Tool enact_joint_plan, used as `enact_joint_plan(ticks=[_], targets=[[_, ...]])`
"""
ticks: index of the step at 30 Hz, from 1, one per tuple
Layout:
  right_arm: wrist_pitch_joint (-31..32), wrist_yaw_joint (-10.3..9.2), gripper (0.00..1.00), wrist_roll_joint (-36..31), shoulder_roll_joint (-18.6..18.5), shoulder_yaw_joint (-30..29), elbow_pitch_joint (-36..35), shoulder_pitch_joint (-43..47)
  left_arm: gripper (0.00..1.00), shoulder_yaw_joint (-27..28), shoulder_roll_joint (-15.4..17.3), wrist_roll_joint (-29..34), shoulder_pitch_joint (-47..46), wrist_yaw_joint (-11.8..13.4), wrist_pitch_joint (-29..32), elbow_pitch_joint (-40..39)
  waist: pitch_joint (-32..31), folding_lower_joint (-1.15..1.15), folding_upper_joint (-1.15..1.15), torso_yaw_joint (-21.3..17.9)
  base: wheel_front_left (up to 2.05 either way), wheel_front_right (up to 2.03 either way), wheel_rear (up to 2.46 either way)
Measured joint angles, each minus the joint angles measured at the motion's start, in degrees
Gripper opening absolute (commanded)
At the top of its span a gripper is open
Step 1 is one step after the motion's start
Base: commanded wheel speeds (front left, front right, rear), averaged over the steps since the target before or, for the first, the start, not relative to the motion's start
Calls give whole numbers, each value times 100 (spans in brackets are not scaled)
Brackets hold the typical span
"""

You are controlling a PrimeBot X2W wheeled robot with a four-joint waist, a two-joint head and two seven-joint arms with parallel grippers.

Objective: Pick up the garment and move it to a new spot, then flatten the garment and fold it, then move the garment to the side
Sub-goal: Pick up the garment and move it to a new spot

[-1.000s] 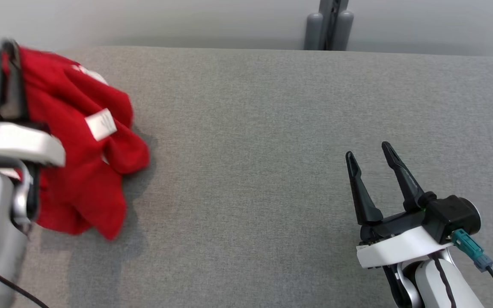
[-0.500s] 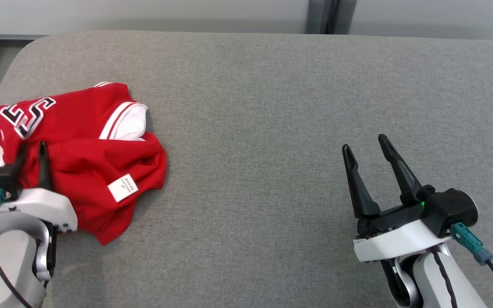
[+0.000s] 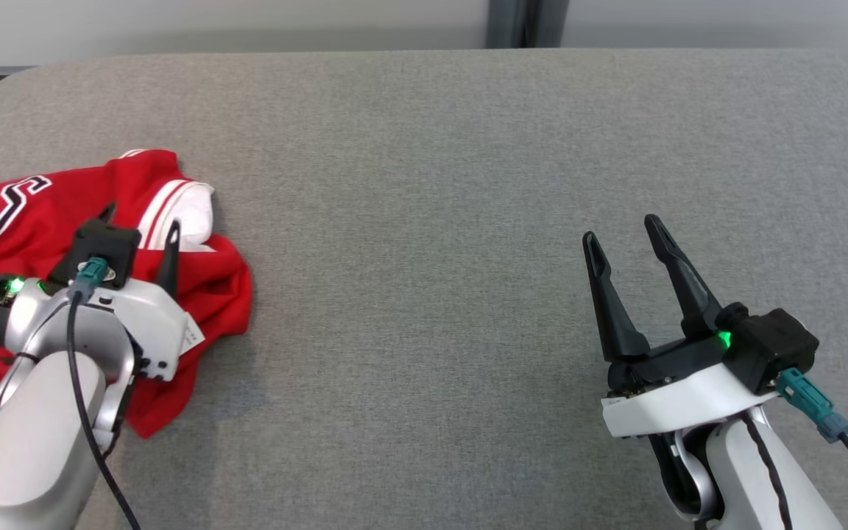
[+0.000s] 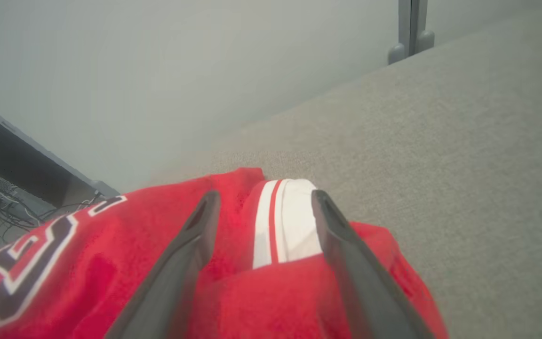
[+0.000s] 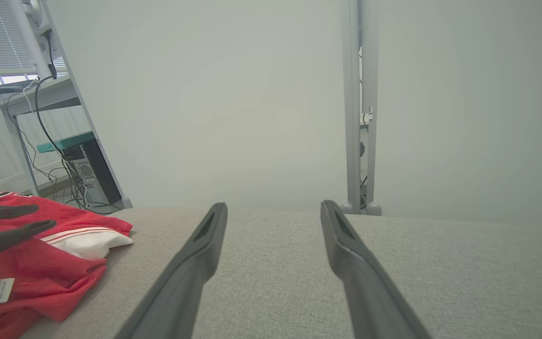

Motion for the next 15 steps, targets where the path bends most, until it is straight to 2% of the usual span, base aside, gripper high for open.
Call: enact_joint_plan(ticks=[4, 11, 12, 13, 14, 15], targets=[[0, 0, 100, 51, 0, 24, -2, -28, 100, -238, 220, 235, -69, 44, 839, 114, 39, 0, 0, -115, 0, 0, 0], [0, 0, 100, 113, -1, 20, -13, -66, 100, -356, 328, 153, -18, 99, 1942, 16, 79, 0, 0, -216, 0, 0, 0], [0, 0, 100, 118, -1, 21, -14, -66, 84, -366, 364, 153, 3, 111, 2001, -21, 80, 0, 0, -222, 0, 0, 0], [0, 0, 100, 126, -1, 22, -13, -66, 6, -361, 390, 153, 16, 131, 2008, -67, 80, 0, 0, -226, 0, 0, 0], [0, 0, 100, 127, 0, 22, -13, -66, 0, -356, 420, 156, 35, 154, 2001, -121, 77, 0, 0, -228, 0, 0, 0], [0, 0, 100, 129, -1, 18, -12, -66, 0, -339, 436, 155, 72, 179, 1957, -178, 72, 0, 0, -229, 0, 0, 0]])
